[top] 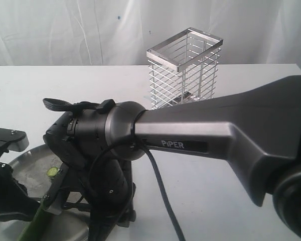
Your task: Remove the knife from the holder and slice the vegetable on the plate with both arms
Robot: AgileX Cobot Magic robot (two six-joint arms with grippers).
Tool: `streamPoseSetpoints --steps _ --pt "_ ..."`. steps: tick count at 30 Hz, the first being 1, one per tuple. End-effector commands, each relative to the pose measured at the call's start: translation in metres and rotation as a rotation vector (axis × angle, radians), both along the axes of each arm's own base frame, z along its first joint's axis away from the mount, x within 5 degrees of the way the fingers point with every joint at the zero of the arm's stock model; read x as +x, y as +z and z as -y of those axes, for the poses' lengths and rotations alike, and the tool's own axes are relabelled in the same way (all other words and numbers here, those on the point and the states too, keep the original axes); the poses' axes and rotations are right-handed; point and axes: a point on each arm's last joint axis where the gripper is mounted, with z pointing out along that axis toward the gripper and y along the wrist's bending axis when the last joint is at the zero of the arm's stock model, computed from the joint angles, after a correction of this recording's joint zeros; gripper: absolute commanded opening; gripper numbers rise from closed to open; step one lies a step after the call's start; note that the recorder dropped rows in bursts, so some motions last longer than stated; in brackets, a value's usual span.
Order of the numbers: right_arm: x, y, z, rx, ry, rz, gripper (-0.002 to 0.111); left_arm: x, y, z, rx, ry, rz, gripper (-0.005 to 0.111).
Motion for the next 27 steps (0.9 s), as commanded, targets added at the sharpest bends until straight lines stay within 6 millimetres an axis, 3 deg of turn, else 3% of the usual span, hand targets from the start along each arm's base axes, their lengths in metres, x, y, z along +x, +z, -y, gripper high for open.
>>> streamPoseSetpoints --steps 1,27 --pt "-0.001 0.004 0.003 -0.006 0.009 0.008 0.0 -0.004 -0.007 -0.001 0.012 0.004 -0.002 0.042" --pt "0.001 0.005 0.004 -0.017 0.02 0.027 0.0 0.003 -0.04 0.001 0.002 0.087 -0.1 0.042"
